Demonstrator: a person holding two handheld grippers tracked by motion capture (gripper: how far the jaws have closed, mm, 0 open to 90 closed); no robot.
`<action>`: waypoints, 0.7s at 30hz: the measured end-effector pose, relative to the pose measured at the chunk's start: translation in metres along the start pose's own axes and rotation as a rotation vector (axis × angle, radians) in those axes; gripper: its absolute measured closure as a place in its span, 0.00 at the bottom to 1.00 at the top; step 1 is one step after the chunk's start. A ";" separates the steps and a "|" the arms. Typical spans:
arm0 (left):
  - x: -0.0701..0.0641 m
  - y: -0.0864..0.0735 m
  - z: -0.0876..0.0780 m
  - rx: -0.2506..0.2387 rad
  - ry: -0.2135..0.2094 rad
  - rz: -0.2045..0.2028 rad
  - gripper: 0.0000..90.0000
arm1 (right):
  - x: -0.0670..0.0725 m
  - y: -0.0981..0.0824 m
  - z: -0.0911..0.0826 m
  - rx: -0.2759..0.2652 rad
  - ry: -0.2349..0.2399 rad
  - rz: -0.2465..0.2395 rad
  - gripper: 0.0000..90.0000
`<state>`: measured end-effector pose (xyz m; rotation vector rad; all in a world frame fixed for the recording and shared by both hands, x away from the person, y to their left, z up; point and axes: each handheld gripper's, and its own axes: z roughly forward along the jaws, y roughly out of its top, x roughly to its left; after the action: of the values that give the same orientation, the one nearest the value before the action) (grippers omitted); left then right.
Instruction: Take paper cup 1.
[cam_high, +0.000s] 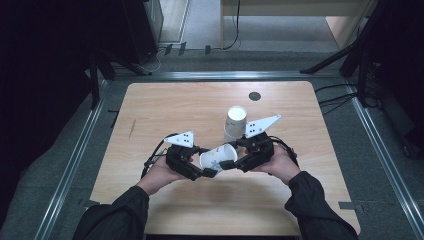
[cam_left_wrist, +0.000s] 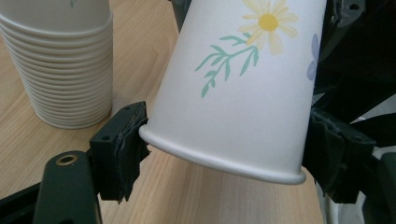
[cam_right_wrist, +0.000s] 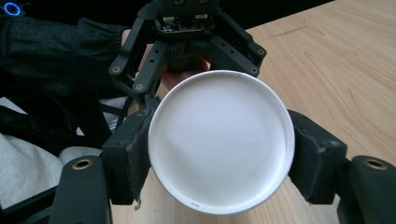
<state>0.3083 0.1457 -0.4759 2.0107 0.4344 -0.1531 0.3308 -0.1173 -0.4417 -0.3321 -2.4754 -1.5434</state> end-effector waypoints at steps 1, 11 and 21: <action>0.000 0.000 0.000 -0.001 0.001 0.000 0.24 | 0.000 0.000 0.000 -0.001 -0.003 0.000 0.33; 0.001 0.001 -0.006 -0.010 0.005 -0.003 0.24 | 0.000 -0.001 -0.003 0.002 -0.021 0.003 0.27; -0.002 0.008 -0.017 0.013 0.015 0.002 0.24 | 0.005 -0.008 -0.013 0.015 -0.057 0.000 0.26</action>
<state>0.3079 0.1566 -0.4609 2.0259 0.4419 -0.1393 0.3238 -0.1317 -0.4419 -0.3792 -2.5289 -1.5352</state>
